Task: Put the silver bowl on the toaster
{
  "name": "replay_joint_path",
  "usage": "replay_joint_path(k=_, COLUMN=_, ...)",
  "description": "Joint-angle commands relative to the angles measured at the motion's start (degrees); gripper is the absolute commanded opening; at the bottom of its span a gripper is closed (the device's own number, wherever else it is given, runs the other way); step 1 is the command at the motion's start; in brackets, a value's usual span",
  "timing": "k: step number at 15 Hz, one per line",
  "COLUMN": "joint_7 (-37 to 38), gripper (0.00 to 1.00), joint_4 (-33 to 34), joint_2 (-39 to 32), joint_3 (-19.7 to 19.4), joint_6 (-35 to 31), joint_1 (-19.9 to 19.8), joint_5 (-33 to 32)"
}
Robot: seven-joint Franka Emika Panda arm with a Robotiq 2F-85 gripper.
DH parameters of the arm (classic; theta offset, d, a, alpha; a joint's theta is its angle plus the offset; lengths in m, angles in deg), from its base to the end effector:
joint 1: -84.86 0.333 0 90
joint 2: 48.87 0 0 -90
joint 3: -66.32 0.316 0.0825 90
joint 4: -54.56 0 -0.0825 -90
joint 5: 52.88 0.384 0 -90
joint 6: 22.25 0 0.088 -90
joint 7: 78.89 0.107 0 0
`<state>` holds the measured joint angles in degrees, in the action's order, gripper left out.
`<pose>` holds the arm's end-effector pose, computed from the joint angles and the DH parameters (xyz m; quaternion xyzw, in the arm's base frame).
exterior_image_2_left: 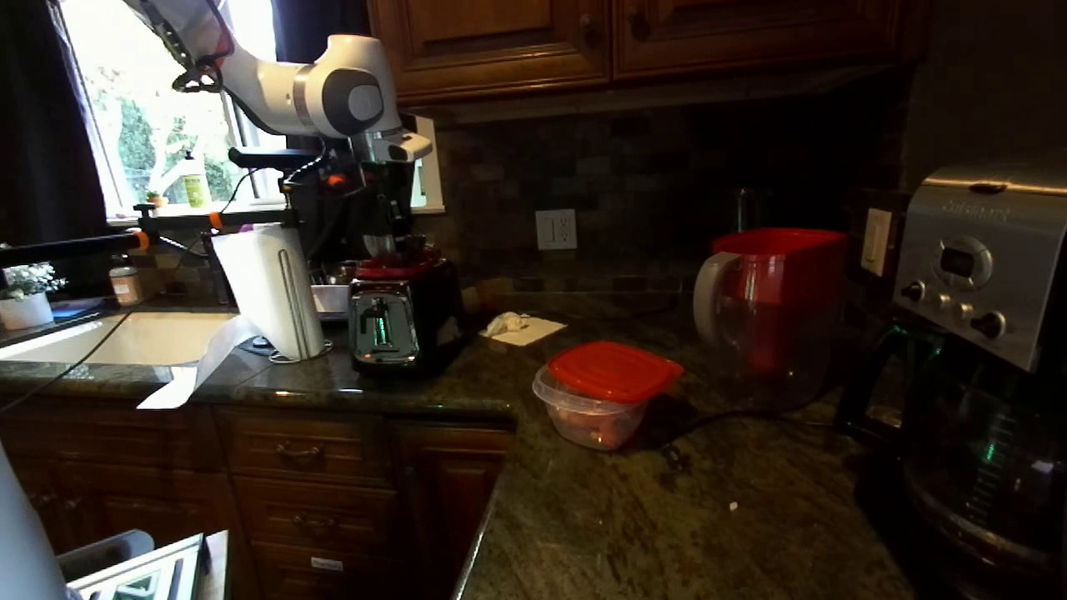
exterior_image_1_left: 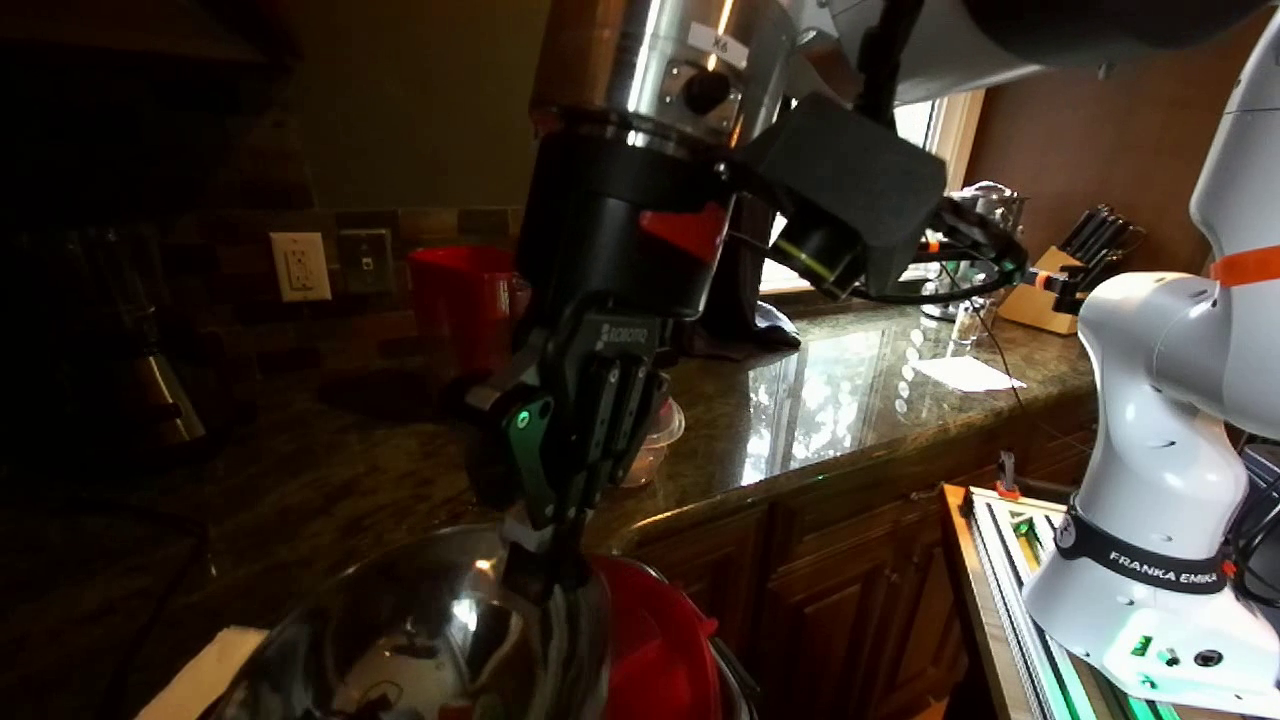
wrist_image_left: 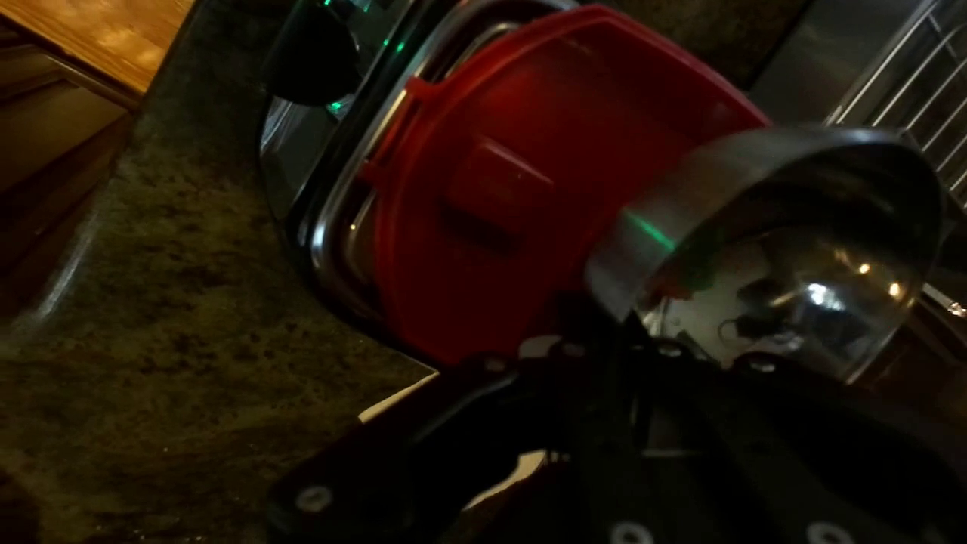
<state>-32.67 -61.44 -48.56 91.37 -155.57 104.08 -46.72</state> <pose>0.4130 0.4057 0.4818 -0.9862 0.0471 -0.0770 0.1389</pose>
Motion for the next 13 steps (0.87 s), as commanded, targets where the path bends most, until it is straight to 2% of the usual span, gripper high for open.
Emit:
replay_joint_path(k=1, joint_7=3.71, gripper=0.43, joint_4=1.32, joint_2=-1.05, joint_3=-0.97, joint_6=-0.09, joint_1=1.28, joint_5=-2.65)
replay_joint_path(k=4, joint_7=3.72, gripper=0.65, joint_4=1.18, joint_2=0.36, joint_3=-1.42, joint_6=0.56, joint_1=1.10, joint_5=-1.96)
replay_joint_path(k=8, joint_7=1.06, gripper=0.95, joint_4=-1.21, joint_2=6.00, joint_3=-2.88, joint_6=0.19, joint_1=0.15, joint_5=3.03)
replay_joint_path(k=9, joint_7=2.52, gripper=0.99, joint_4=-2.82, joint_2=8.30, joint_3=-3.55, joint_6=-0.77, joint_1=-0.40, joint_5=3.17)
replay_joint_path(k=11, joint_7=3.12, gripper=1.00, joint_4=-5.45, joint_2=11.91, joint_3=-4.78, joint_6=-2.58, joint_1=-1.33, joint_5=4.48)
replay_joint_path(k=12, joint_7=2.32, gripper=1.00, joint_4=-0.01, joint_2=6.44, joint_3=-3.70, joint_6=0.00, joint_1=-0.88, joint_5=2.35)
replay_joint_path(k=13, joint_7=2.11, gripper=1.00, joint_4=-0.42, joint_2=7.61, joint_3=-3.98, joint_6=0.00, joint_1=-1.30, joint_5=2.51)
